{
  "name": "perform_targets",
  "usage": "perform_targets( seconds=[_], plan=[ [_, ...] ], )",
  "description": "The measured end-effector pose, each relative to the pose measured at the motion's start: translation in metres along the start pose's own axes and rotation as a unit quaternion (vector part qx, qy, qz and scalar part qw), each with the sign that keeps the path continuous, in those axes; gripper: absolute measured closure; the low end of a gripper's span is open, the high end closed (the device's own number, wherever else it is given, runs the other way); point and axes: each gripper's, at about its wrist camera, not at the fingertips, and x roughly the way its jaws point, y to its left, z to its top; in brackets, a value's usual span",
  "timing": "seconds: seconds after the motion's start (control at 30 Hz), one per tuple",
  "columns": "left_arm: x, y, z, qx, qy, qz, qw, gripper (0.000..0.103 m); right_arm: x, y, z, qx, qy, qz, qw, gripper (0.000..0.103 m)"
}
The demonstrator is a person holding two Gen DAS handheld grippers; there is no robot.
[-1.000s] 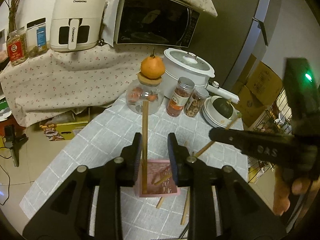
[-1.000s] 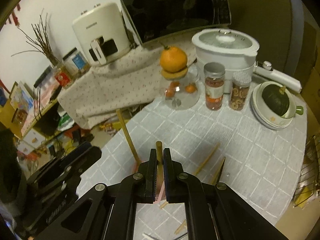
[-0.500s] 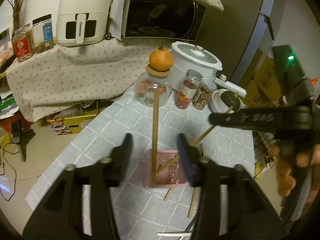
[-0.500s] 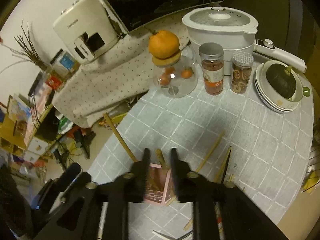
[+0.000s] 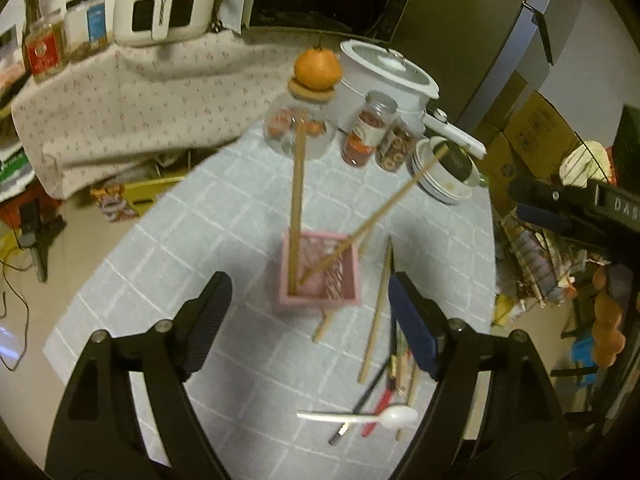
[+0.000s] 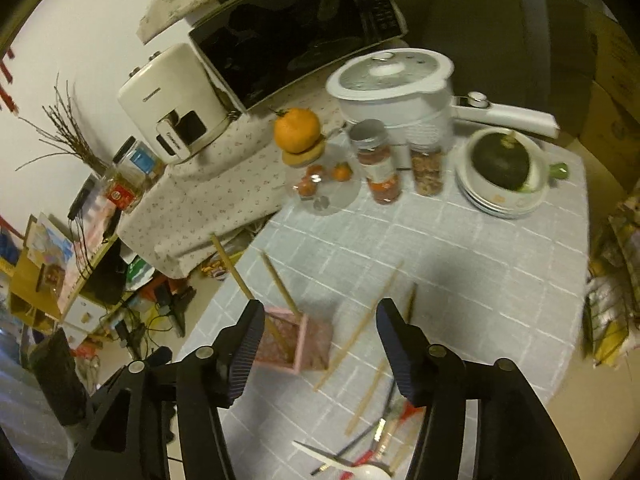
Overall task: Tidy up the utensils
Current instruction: 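Grasp a wooden chopstick from the table with the right tool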
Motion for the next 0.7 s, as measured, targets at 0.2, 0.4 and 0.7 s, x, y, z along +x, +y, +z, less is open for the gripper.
perform_targets(
  seconds=[0.2, 0.4, 0.7],
  plan=[
    [0.008, -0.014, -0.017, 0.019, 0.038, 0.014, 0.9990, 0.021, -0.003, -0.033, -0.023, 0.018, 0.007, -0.035, 0.999, 0.036],
    [0.016, -0.024, -0.032, 0.026, 0.059, 0.020, 0.9977, 0.021, 0.012, -0.059, -0.048, 0.025, 0.031, -0.066, 0.997, 0.031],
    [0.033, -0.026, -0.056, 0.018, 0.026, 0.045, 0.9985, 0.016, 0.054, -0.086, -0.078, 0.030, 0.084, -0.108, 0.990, 0.031]
  ],
)
